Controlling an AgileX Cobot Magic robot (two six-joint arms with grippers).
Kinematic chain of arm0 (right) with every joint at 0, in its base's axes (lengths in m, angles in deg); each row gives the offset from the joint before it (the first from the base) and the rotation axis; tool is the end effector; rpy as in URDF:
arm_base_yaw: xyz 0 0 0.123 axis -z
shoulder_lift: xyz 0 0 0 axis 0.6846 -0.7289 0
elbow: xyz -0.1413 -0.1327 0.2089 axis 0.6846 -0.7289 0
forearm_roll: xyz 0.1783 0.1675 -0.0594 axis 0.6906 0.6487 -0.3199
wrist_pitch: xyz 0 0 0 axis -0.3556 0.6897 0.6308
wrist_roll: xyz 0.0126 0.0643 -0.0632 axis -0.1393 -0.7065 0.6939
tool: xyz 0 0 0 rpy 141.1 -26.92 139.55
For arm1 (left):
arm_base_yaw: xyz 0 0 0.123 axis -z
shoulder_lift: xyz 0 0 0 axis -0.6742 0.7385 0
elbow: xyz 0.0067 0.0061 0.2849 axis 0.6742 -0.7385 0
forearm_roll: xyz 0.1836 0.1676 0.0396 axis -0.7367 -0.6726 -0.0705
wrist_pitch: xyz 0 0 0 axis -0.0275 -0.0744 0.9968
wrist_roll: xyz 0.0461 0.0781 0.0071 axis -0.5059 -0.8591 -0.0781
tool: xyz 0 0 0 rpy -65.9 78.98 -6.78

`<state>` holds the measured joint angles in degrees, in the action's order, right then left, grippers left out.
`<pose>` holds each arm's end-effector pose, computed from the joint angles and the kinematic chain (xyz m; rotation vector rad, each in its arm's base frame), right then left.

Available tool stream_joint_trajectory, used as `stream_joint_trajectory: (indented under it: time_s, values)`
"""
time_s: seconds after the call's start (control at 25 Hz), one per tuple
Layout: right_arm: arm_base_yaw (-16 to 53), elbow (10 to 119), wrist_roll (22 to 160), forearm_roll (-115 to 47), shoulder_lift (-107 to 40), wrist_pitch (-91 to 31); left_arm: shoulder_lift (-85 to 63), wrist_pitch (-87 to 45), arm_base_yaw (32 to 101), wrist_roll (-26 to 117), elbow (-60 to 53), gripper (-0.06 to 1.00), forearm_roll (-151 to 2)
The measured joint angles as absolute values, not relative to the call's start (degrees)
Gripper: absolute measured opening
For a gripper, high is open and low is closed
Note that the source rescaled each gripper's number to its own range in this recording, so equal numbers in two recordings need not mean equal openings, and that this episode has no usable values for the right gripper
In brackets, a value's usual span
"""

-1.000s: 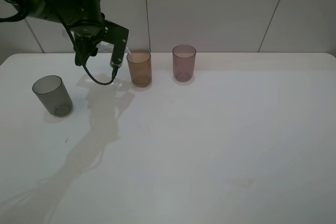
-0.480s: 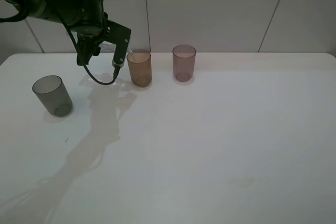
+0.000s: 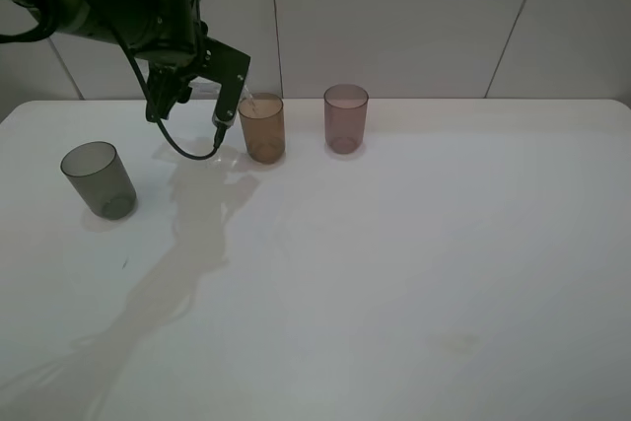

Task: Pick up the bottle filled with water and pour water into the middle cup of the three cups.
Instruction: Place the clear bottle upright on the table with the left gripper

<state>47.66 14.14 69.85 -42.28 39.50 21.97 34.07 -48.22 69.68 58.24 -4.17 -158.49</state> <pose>-0.0079 -0.0001 0.2826 0.0430 2.0259 -0.0830 0.4136 -0.1633 0.1745 1.9834 1.5601 1.0844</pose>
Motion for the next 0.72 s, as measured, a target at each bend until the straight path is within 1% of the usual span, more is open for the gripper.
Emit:
stream_joint_trajectory:
  time_s: [0.72]
  values:
    - [47.7, 14.1, 69.8, -42.3, 39.5, 22.0, 34.1, -47.7, 69.7, 57.1, -4.2, 0.01, -159.2]
